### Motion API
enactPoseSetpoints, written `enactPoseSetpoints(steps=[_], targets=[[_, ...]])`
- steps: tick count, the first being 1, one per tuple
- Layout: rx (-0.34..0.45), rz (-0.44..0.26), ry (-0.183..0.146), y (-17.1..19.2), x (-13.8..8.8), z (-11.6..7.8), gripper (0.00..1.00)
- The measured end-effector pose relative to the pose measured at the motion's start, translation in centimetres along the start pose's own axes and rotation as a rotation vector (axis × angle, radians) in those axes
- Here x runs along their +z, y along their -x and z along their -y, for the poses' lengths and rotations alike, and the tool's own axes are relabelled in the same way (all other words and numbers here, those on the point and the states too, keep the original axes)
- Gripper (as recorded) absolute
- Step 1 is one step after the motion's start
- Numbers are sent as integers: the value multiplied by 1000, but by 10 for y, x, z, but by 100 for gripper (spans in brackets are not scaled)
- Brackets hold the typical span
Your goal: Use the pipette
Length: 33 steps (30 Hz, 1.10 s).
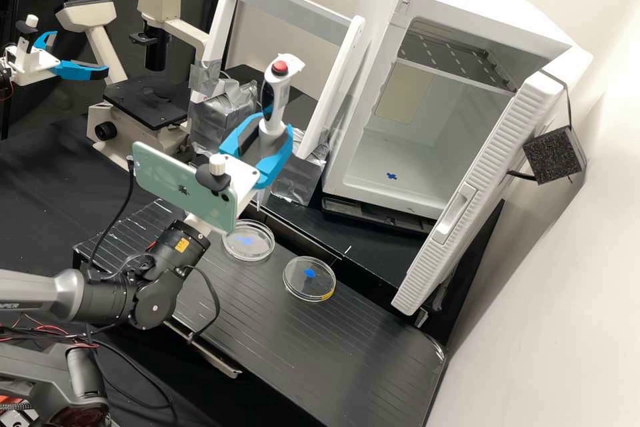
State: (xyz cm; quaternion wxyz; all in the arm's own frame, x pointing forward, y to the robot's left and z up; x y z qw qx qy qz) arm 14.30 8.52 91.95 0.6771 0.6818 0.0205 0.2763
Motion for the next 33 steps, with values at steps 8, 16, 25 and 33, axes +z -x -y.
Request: enactPoseSetpoints(steps=[8, 16, 25, 33], targets=[[18, 21, -9, 12, 1, 4, 0], [9, 22, -14, 16, 1, 7, 0], [10, 20, -12, 16, 0, 7, 0], [9, 18, -13, 16, 0, 7, 0]])
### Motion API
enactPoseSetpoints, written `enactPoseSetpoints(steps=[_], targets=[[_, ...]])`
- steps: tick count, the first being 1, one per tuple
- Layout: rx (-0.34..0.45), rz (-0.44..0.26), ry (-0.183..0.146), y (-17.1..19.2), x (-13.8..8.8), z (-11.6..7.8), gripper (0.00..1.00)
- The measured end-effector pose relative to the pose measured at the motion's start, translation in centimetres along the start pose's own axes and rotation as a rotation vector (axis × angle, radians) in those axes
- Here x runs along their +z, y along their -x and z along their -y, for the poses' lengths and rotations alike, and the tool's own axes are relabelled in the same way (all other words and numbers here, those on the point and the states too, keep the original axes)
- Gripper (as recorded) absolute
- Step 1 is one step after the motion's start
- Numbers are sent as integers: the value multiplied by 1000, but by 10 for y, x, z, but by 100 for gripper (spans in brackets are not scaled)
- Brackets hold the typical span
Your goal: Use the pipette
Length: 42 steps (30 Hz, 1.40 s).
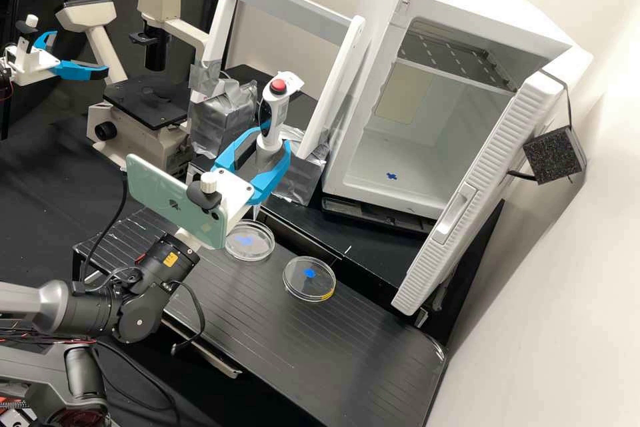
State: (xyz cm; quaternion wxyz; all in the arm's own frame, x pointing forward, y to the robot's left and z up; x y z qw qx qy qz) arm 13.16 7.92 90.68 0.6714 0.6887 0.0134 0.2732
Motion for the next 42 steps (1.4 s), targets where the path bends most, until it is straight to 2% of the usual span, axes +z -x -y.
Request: enactPoseSetpoints(steps=[4, 10, 12, 16, 21, 26, 32, 42], targets=[[-21, -24, -18, -1, -3, 3, 0], [-118, -146, -15, -19, -21, 7, 0], [-151, -192, -12, -29, -28, 7, 0], [-201, -263, -33, -52, -45, 6, 0], [-288, -302, -46, -92, -70, 9, 0], [-373, -279, -28, -126, -84, 19, 0], [-446, -201, 5, -170, -90, 36, 0], [-477, -49, 46, -224, -84, 54, 0]])
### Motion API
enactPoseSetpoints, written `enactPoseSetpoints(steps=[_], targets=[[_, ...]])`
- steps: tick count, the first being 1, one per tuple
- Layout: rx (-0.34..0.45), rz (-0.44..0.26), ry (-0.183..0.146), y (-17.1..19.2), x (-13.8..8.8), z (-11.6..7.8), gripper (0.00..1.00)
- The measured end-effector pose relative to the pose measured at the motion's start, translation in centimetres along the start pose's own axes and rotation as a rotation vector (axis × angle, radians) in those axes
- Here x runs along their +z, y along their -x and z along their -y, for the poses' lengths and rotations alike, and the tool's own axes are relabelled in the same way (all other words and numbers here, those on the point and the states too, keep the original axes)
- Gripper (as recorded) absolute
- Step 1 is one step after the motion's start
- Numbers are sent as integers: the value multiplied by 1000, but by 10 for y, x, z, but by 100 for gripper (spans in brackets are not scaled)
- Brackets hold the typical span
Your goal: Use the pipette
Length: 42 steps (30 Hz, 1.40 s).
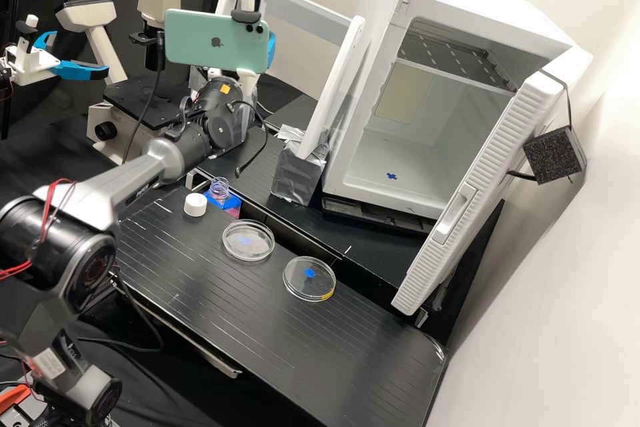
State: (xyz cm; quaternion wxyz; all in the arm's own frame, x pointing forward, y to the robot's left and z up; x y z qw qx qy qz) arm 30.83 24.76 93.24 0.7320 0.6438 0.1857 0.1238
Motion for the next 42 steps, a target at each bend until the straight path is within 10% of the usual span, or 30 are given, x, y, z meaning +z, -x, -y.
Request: enactPoseSetpoints(steps=[42], targets=[[-42, 150, -62, -49, 5, 7, 0]])
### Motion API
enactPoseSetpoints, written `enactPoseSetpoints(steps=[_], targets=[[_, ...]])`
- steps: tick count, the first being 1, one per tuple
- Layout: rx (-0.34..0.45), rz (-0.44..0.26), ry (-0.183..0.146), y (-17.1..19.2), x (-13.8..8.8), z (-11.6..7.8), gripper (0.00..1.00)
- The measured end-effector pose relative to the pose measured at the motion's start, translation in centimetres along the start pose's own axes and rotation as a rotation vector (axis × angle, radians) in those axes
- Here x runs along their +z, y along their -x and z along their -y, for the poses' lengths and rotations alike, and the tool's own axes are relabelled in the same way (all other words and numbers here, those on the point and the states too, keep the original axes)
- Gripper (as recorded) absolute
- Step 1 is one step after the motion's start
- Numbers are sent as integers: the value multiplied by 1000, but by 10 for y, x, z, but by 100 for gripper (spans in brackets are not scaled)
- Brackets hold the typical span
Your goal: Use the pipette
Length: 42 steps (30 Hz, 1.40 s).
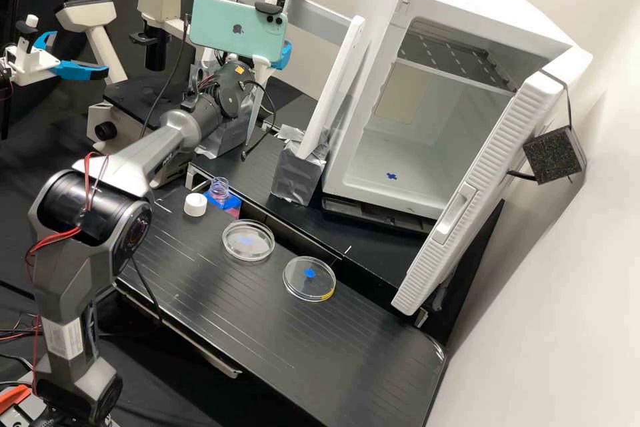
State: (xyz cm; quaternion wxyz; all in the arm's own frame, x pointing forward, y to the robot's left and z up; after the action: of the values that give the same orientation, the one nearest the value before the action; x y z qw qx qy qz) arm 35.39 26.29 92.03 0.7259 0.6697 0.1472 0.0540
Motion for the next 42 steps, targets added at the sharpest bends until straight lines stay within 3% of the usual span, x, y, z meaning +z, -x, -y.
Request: enactPoseSetpoints(steps=[34, 35, 42], targets=[[-37, 15, -3, -11, 7, 14, 0], [-37, 15, -3, -11, 7, 14, 100], [-37, 15, -3, -11, 7, 14, 100]])
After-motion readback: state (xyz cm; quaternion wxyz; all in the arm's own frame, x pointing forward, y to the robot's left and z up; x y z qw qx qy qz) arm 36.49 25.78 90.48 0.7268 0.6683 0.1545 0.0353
